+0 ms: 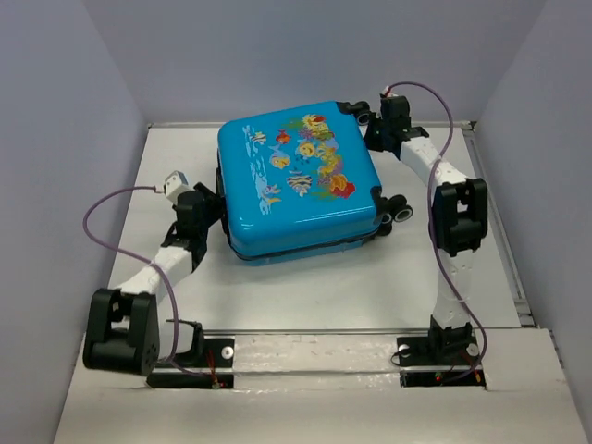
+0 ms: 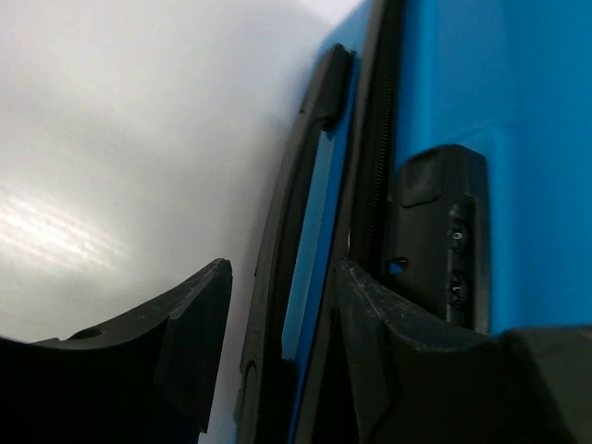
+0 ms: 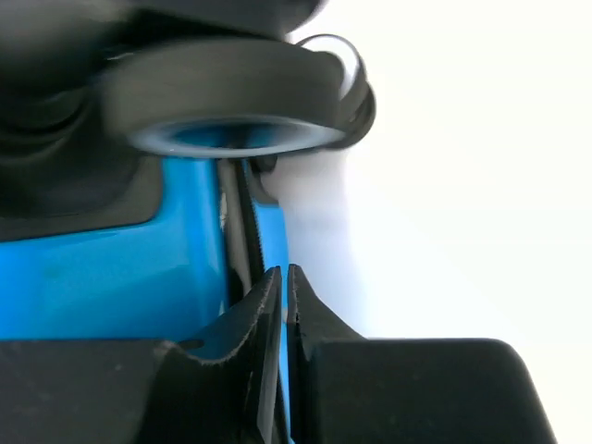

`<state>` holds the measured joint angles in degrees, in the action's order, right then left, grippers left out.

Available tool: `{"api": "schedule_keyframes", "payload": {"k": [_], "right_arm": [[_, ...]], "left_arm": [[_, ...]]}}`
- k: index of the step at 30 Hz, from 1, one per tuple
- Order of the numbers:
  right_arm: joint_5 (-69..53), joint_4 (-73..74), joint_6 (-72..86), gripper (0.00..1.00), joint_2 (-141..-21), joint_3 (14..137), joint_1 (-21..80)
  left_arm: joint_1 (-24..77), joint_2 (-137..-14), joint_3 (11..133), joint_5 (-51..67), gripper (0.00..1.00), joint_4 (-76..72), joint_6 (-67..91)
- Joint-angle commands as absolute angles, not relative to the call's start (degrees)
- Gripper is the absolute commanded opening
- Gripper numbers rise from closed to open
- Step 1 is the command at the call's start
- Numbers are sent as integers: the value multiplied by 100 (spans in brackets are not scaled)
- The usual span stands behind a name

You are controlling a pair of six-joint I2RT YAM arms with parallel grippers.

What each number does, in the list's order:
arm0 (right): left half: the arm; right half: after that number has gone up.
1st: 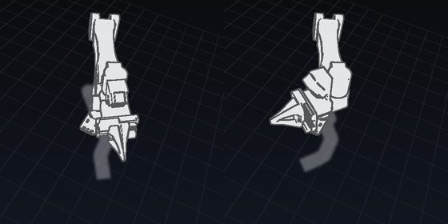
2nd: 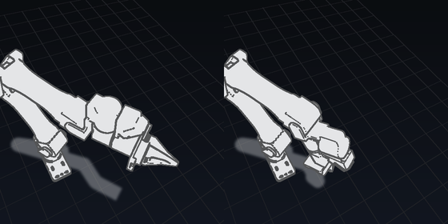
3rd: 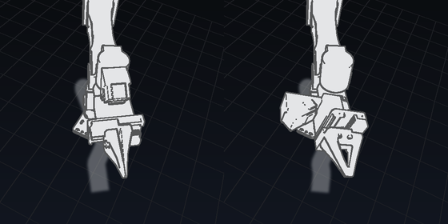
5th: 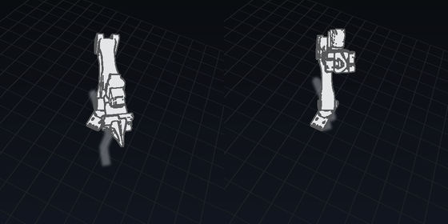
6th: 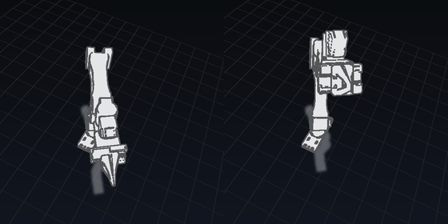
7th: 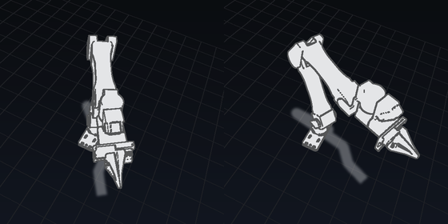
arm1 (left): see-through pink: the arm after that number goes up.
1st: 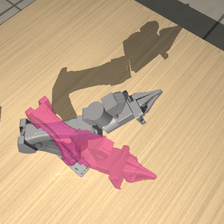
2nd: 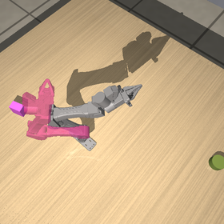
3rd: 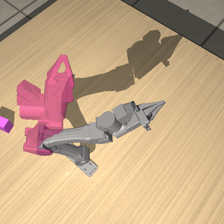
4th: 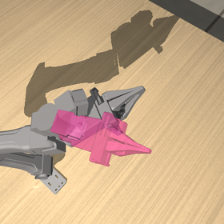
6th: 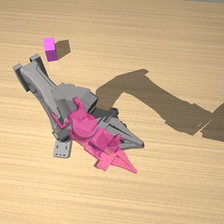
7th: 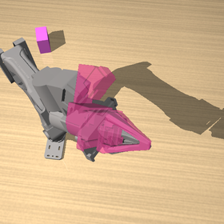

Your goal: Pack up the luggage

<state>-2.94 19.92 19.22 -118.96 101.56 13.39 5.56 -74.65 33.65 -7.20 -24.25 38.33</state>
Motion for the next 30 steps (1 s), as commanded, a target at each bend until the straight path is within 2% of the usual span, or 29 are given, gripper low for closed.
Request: {"api": "schedule_keyframes", "payload": {"k": [1,2,5,6,9,10,14,17,19,20,21,22,23,24,25,26,28,30], "right_arm": [[-2714,1800,2864,18,-12750,11950,2048],[-2812,1889,2917,21,-12883,12249,2048],[-3058,2249,2962,40,-13271,13322,2048],[-3041,2389,2945,54,-13298,13664,2048],[-2954,2417,2865,74,-13158,13711,1986],[-2875,2417,2848,84,-12957,13676,1917],[-2321,2443,2611,97,-12332,13370,1723],[-1856,2575,2278,99,-11735,13080,1556],[-1470,2628,2023,89,-11340,12720,1556],[-1329,2628,1943,79,-11094,12422,1556],[-1179,2602,1838,41,-10500,11645,1556],[-856,2436,1846,20,-10164,11150,1556],[-713,2252,1924,9,-9403,10588,1556],[-634,2015,1960,7,-8978,9964,1556],[-389,1560,2030,7,-8565,8688,1556],[-152,1416,2169,7,-8178,8118,1556],[548,1336,2259,7,-7166,6846,1556],[1061,1528,2311,7,-6490,6269,1556]], "left_arm": [[2143,-6455,2630,-350,61,-2172,4226],[2284,-6277,2515,-421,61,-2101,4262],[2671,-5486,2285,-852,61,-1653,4386],[2698,-5102,2276,-922,61,-1513,4351],[2707,-4563,2443,-1239,63,-942,4132],[2707,-4318,2522,-1300,64,-819,4018],[2707,-4052,3127,-1678,69,-361,3604],[2707,-4017,3505,-1871,74,-220,3507],[2707,-3920,3656,-2012,78,-106,3472],[2707,-3868,3717,-2082,78,-45,3472],[2707,-3789,3805,-2257,78,121,3472],[2707,-3588,3814,-2302,74,184,3463],[2707,-3482,3780,-2259,64,228,3437],[2698,-3367,3736,-2207,51,263,3428],[2707,-3175,3709,-2154,30,325,3419],[2698,-3112,3657,-2066,19,525,3393],[2707,-3006,3578,-1882,6,737,3349],[2707,-2997,3403,-1637,6,1149,3471]]}}
